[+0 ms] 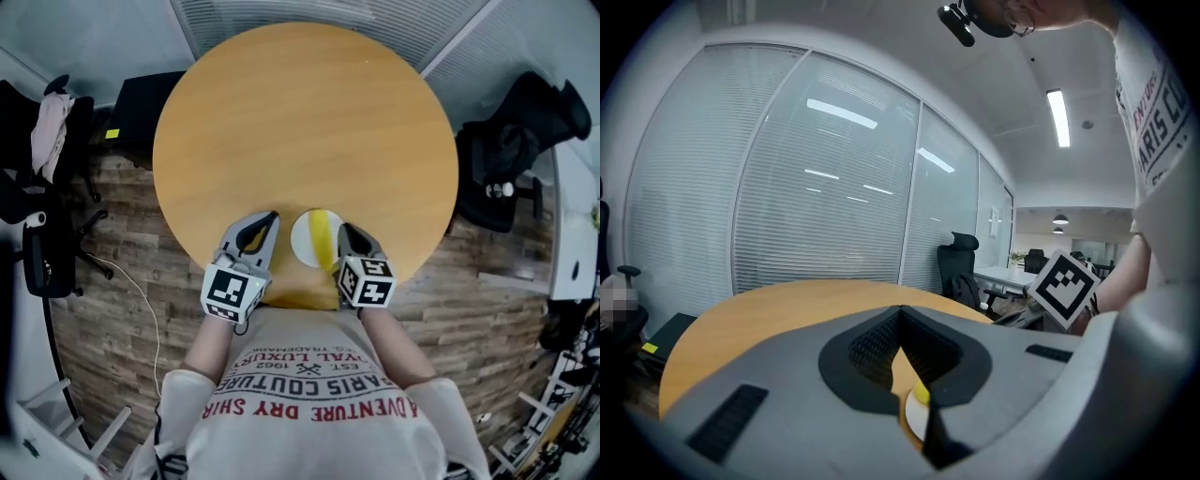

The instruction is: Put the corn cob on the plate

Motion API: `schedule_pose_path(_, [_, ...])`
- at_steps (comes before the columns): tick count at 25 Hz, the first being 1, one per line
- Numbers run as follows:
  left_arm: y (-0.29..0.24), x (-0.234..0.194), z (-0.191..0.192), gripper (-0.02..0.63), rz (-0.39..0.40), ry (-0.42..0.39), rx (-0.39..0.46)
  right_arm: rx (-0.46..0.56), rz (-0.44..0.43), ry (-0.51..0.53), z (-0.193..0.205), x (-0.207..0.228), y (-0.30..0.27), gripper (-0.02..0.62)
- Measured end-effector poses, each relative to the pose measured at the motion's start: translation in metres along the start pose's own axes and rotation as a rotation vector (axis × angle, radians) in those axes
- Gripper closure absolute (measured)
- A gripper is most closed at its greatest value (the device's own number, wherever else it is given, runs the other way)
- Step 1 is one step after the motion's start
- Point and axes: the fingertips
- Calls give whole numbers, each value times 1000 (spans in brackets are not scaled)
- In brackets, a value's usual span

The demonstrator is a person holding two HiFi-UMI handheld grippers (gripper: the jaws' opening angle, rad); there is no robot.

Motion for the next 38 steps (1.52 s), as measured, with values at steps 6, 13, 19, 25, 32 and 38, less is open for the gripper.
schedule_pose_path(6, [12, 16, -20, 574, -29, -17, 37, 168, -7, 163, -53, -7, 34, 566])
schedule_pose_path(13, [25, 23, -46, 574, -81, -42, 81, 397, -43, 302, -120, -25, 84, 566])
schedule_pose_path(19, [35, 26, -69, 574, -116, -49, 138, 498, -103, 370, -147, -48, 115, 566])
schedule_pose_path(25, [40, 29, -82, 574, -132, -36, 165, 529, -150, 387, -151, -59, 128, 566])
schedule_pose_path(32, [39, 36, -85, 574, -126, -37, 167, 504, -166, 412, -145, -60, 129, 566])
schedule_pose_path(38, [40, 33, -86, 574, -140, -35, 159, 493, -173, 401, -142, -60, 127, 566])
Point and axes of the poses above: the fingertips, and each gripper's own axes: y backward along the fingers, x to its right, z out of its underside, and after that the axes turned 12 degrees about -z, right-handed
